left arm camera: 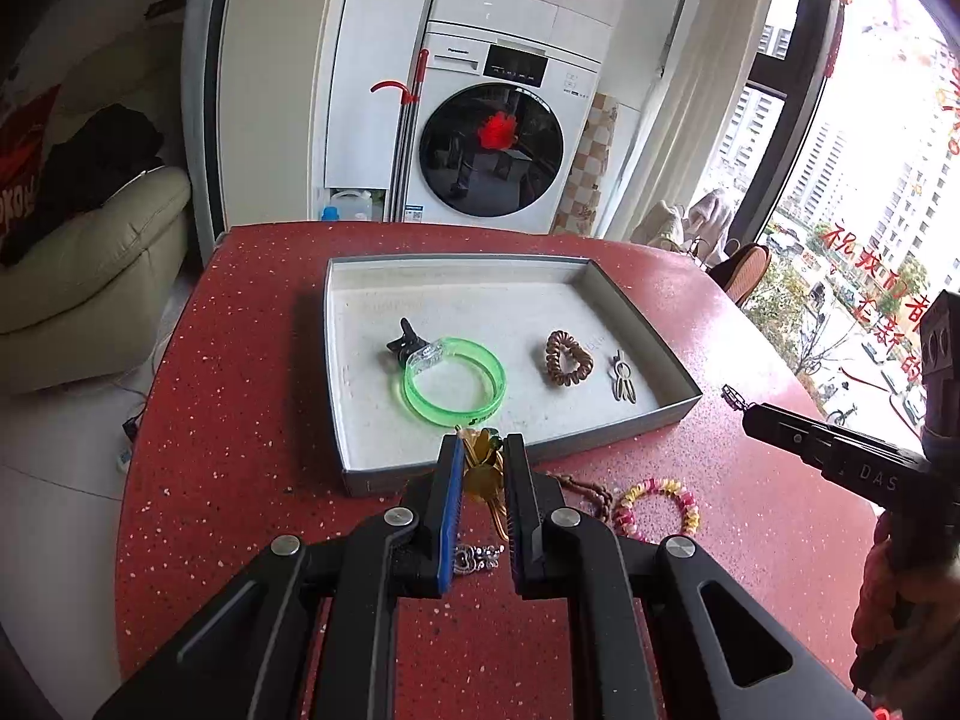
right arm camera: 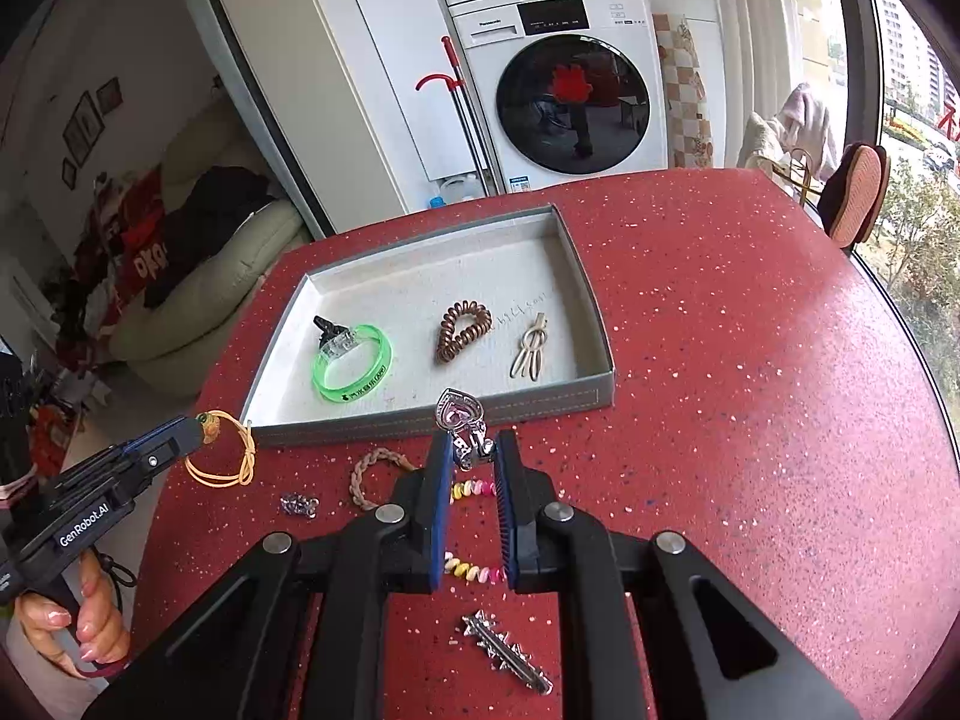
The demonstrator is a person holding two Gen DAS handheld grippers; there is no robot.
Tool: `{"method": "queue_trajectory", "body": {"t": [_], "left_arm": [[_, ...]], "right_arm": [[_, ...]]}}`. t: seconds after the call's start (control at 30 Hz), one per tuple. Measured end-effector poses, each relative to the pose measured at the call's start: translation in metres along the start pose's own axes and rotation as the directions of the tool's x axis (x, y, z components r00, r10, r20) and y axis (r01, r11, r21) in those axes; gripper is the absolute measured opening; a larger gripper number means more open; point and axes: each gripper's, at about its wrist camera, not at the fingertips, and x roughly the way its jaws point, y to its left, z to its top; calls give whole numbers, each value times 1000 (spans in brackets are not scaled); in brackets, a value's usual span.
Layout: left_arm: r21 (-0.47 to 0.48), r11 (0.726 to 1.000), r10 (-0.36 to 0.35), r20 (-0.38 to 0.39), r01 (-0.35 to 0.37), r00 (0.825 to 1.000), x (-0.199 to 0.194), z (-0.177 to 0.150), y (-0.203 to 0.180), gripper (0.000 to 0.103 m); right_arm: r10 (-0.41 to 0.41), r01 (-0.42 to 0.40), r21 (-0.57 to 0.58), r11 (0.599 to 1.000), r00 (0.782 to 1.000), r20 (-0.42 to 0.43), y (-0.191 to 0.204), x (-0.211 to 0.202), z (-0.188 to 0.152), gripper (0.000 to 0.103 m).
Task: Organize jewelry
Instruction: 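Carry the yellow cord bracelet and silver heart clip into the grey tray, open both grippers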
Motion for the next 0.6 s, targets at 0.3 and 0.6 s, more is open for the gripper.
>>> {"method": "queue_trajectory", "body": {"t": [0.3,0.6], "left_arm": [[34,999,14,8,-15,1000,45,47,-8,32],[51,997,66,-26,-65,997,99,75,-16,32]], "right_arm": [[0,0,-12,1000,1000,5,3,34,46,15],[-27,26,-18,999,999,-18,0,82,78,15]]}}
